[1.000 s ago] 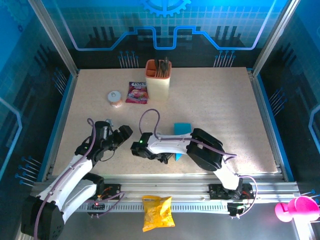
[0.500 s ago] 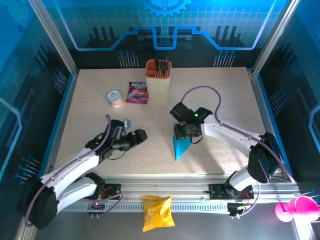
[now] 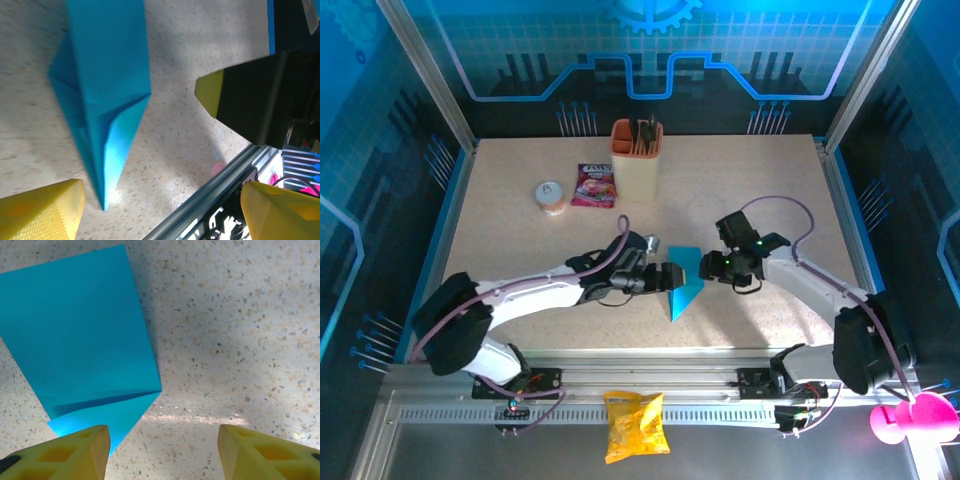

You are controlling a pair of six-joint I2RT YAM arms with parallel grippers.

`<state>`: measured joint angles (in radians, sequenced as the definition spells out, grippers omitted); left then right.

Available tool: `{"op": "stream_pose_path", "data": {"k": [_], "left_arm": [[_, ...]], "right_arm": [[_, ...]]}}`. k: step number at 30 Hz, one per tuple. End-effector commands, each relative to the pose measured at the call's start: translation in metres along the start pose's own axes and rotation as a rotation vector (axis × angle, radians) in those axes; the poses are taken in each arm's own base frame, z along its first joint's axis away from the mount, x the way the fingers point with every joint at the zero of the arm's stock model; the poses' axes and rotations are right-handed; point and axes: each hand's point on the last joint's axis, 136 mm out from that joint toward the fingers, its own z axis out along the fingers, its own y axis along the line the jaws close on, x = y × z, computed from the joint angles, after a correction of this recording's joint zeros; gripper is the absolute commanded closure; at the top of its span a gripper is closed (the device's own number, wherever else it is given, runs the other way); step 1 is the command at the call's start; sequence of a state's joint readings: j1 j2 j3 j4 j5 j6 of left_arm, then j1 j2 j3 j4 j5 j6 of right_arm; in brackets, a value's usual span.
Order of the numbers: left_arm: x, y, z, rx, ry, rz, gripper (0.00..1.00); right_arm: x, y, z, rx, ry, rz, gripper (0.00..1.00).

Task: Fold a paper plane with a square sheet of paper (pick it up from the middle)
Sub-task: Fold the wing for the fifth time at the center of the table.

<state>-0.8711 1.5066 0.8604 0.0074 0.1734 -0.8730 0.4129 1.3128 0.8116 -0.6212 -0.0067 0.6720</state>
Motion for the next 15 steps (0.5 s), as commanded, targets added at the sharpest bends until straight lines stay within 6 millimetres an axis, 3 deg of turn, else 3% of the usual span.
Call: {"op": "stream_pose_path", "data": {"k": [1,7,15], "left_arm": [[0.004,-0.026,0.015,0.060,0.014,0.030,0.18],[0.013,-0.023,0.036,0.058,0.039,0.013,0.18],[0.005,-0.026,0.051,0.066,0.029,0.033,0.18]], "right_arm": [[-0.001,0.002,-0.007,-0.119,-0.015,0.055,0.40],[0.004,-0.014,-0.014,-0.186,-0.039,0.134,0.40],[0.017,-0.014,-0.009,-0.224,-0.014,0.145,0.40]]}}
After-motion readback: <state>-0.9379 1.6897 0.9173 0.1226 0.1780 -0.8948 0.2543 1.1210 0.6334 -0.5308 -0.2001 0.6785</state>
